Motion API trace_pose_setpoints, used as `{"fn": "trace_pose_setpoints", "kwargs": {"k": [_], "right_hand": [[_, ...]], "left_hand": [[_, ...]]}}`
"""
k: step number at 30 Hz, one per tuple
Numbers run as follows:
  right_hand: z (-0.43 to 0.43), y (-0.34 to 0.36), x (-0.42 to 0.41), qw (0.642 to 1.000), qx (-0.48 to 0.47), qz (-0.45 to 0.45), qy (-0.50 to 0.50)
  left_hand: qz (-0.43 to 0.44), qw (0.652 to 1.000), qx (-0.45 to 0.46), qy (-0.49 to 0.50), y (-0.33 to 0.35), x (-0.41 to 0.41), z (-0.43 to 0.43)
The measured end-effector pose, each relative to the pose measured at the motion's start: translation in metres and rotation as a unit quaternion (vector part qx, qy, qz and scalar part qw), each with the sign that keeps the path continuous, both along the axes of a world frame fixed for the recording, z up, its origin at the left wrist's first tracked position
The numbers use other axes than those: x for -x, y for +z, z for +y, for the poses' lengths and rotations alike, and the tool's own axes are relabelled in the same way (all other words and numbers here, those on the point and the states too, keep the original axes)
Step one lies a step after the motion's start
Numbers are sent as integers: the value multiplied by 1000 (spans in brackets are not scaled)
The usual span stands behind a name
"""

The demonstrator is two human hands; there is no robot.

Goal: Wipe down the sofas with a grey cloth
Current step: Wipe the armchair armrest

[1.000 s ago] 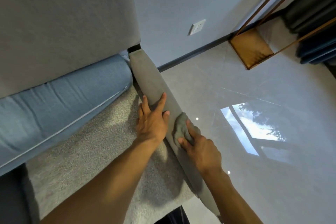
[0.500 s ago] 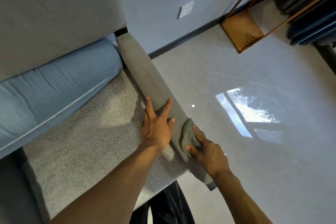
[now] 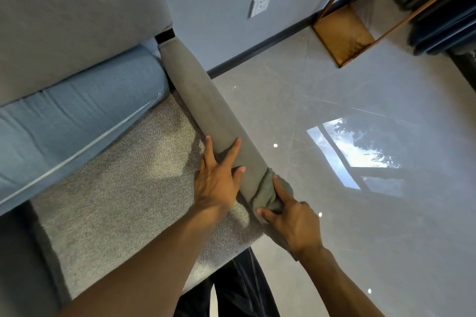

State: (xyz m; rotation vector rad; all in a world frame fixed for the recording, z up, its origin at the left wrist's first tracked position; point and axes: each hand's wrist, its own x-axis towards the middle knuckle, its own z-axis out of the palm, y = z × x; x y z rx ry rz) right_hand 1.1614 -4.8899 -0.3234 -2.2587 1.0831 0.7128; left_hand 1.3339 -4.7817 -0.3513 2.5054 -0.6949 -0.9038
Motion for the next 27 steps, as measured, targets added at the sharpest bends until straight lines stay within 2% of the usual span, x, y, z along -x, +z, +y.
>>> {"fn": "trace_pose_setpoints", "kwargs": {"k": [3,8,10,14,16,19,24,27], "right_hand": [[2,1,17,1000,-17,0,-10],[9,18,65,995,-26,86,-37],[6,20,46,996,-12,82,-19],[-1,1,-48,999,-6,-49,-17],[-3,-11,-98,996,5,-80,-27],[-3,-13,-122,997,18,-70,-12],[8,15,-56,1000,13,-25,6],[3,14,-62,999,38,10,16]], "left_hand": [[-8,1000,-1,-10,0,-3,1],[2,1000,-13,-11,3,-5,-1],[0,1000,-10,-11,2,-6,-1],[-4,999,35,15,-3,-12,5],[-2,998,50,38,-4,-19,7],[22,995,25,89,-3,-36,5],[38,997,9,66,1,-61,-5],[49,995,6,91,3,-78,-17]]}}
